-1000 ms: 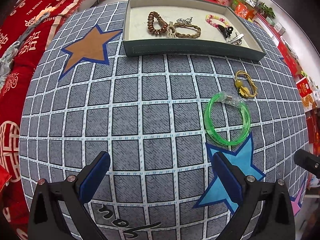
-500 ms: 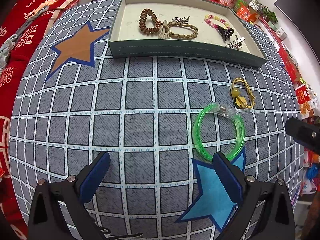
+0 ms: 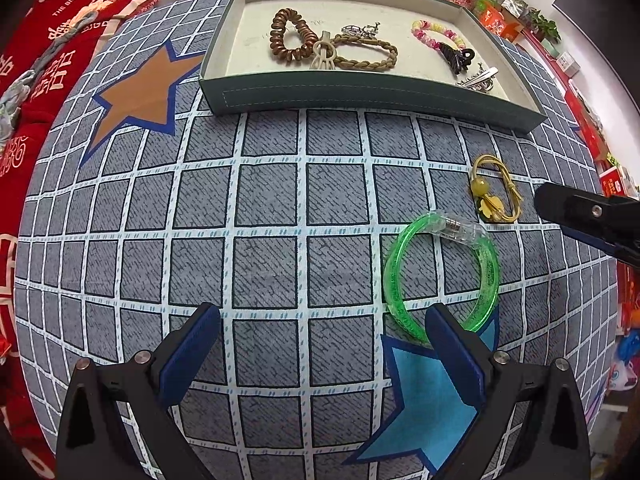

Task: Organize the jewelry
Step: 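Move both open tools back over the green bangle and yellow hair tie, then grasp the green glowing bangle with the left tool while the right tool grasps the yellow cord hair tie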

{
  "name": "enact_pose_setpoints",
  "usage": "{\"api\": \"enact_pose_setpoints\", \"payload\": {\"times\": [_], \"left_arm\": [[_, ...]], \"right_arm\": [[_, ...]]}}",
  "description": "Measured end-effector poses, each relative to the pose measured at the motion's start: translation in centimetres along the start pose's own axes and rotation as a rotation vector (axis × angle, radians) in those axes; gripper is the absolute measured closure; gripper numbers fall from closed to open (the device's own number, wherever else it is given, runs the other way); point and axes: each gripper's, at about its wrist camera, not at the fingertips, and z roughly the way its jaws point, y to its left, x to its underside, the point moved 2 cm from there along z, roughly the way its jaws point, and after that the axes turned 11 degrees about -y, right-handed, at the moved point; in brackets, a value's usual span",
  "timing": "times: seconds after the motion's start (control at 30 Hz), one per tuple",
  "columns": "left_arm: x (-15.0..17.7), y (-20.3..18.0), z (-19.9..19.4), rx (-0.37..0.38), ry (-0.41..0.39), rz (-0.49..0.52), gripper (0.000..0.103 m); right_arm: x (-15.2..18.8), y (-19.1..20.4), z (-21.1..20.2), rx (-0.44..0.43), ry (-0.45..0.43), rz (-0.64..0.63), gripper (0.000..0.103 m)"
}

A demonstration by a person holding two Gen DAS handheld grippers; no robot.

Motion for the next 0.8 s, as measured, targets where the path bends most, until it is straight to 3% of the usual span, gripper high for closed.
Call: {"api": "enact_pose_setpoints", "payload": {"times": [0.53, 0.8], "left_arm": [[0.3, -1.2, 2.2, -0.034, -0.029, 0.057, 0.0], [0.3, -2.6, 1.4, -0.035, -0.059, 0.101, 0.02]], "right_arm": [[-0.6, 2.6, 4.1, -0.018, 0.07, -0.138, 0.065], [-0.5, 3.7, 4.8, 0.055, 0.073, -0.233, 0.076]]}}
